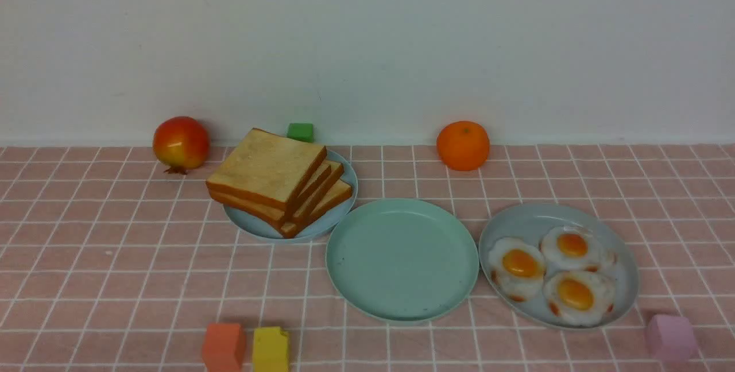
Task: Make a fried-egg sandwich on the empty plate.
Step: Use the left arm to grab a slice of bread
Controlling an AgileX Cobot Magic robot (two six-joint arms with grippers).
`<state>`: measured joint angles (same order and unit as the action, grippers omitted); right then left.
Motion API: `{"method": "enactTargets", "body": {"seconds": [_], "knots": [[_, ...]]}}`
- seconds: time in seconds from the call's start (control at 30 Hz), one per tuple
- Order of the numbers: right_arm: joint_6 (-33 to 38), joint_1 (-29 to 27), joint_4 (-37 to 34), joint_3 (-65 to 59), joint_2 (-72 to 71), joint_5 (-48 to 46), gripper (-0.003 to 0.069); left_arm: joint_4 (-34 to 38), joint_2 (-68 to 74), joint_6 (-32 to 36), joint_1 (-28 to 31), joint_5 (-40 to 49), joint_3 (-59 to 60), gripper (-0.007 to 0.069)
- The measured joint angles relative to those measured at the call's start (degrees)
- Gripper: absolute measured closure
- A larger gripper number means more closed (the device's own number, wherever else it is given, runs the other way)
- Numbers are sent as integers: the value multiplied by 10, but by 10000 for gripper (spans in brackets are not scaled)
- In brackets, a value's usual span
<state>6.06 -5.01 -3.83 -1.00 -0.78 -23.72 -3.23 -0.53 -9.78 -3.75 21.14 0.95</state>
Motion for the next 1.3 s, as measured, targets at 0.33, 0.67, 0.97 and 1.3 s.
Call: {"method": "enactTargets", "body": {"seconds": [0.33,0.67,0.97,1.3], "knots": [[0,0,0,0,0,0,419,0,0,0,0,0,0,384],[0,0,0,0,0,0,419,0,0,0,0,0,0,384],[0,0,0,0,0,0,419,0,0,0,0,0,0,384],[0,0,0,-3,0,17,419,-25,0,12,0,-7,1,384]]}}
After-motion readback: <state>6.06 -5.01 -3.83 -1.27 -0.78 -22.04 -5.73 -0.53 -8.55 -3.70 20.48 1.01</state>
